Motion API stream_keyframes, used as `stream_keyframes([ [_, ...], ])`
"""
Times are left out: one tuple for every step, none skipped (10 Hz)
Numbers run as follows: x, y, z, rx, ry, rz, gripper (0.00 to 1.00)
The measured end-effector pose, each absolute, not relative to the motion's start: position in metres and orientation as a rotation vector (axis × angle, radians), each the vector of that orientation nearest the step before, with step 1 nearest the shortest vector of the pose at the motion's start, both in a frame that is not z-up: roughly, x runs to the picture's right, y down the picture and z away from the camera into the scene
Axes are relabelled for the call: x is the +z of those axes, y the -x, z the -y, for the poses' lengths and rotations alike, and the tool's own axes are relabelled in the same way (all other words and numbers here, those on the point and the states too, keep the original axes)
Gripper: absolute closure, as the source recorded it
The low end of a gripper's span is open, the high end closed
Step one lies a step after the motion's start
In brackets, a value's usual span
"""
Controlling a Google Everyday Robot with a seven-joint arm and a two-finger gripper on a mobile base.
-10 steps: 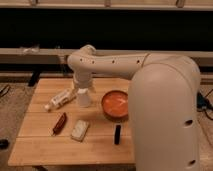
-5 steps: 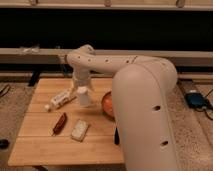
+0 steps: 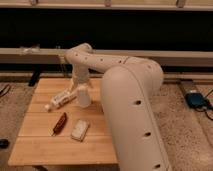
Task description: Place the ceramic cup over the eraser
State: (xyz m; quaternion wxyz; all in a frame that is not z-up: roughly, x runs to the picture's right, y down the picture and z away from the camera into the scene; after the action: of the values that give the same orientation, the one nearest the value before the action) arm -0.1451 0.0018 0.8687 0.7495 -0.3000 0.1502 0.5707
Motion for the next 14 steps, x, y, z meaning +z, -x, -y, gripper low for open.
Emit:
stream_keyframes([
  [0.874, 0.147, -0.003, 1.244, 0.660, -0.338, 0.20],
  [0.877, 0.147, -0.005, 1.241, 0.662, -0.345, 0.20],
  [0.880, 0.148, -0.006, 1.238, 0.664, -0.353, 0.20],
  [0.883, 0.150, -0.007, 1.237, 0.667, -0.359, 0.20],
  [0.884, 0.151, -0.008, 1.235, 0.671, -0.366, 0.20],
  [0.885, 0.151, -0.009, 1.235, 0.673, -0.370, 0.20],
  [0.886, 0.151, -0.010, 1.237, 0.677, -0.378, 0.20],
  [0.886, 0.151, -0.011, 1.243, 0.680, -0.384, 0.20],
  [0.885, 0.150, -0.012, 1.249, 0.684, -0.391, 0.20],
  [0.885, 0.149, -0.013, 1.254, 0.687, -0.394, 0.20],
  [0.885, 0.147, -0.015, 1.261, 0.690, -0.401, 0.20],
  [0.885, 0.146, -0.016, 1.264, 0.693, -0.404, 0.20],
  [0.885, 0.146, -0.018, 1.268, 0.697, -0.408, 0.22],
  [0.885, 0.146, -0.021, 1.270, 0.703, -0.414, 0.31],
])
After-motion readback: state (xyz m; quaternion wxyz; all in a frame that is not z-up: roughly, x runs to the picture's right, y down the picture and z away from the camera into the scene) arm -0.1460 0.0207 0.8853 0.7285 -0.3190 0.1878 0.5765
